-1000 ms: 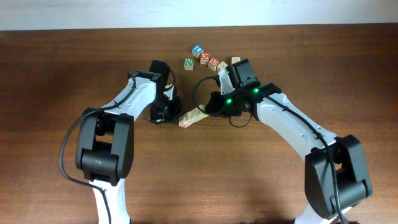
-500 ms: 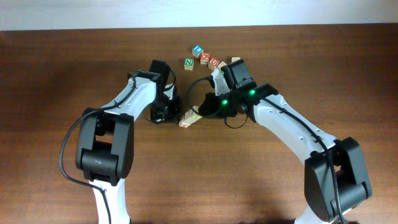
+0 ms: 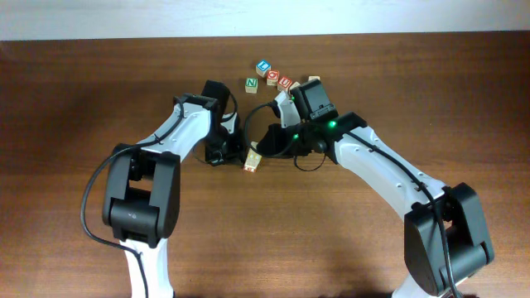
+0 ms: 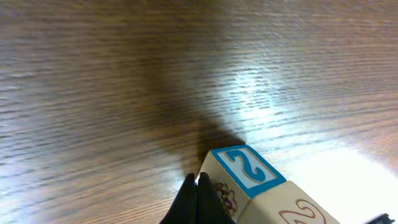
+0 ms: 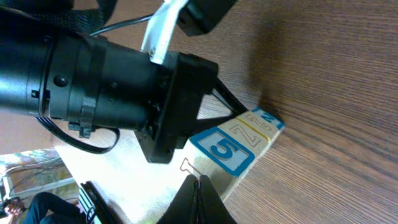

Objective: Rotate 4 blocks

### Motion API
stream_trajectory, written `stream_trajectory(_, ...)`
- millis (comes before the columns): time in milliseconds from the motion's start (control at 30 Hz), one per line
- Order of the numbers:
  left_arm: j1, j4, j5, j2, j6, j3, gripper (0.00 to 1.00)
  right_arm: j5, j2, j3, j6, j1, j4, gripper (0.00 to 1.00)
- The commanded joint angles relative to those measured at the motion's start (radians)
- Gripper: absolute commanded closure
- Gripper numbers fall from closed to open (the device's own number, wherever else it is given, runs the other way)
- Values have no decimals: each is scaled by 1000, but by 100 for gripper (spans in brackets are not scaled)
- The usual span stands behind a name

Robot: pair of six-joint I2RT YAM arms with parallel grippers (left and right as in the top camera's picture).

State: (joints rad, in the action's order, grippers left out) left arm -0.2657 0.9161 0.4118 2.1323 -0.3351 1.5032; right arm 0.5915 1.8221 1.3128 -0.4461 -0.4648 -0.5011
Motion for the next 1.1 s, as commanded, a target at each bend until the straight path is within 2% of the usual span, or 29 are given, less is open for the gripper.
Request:
stream_trajectory(0,-27,2,89,2,-8,3,100,-54,30,-16,-5,-21,-18,96)
stream_trajectory(133,-27,1,85,2,-8,3,100,-55,31,-16,-7,-21,-11,96)
stream_trajectory(367,-26,0,-5,2,-10,3,100,-55,32,-16,-7,-21,-8,96)
stream_trajectory(533,-21,-11,-99,2,-69,3,100,-56,32,-16,-7,-21,-4,96)
stream_trajectory(667,8,-27,-125,2,-102,3,100,-74,32,-16,-19,-21,-3,96)
stream_trajectory(1067,133,-34,-174,2,-102,3,100,-107,32,-16,-18,-40,37,96)
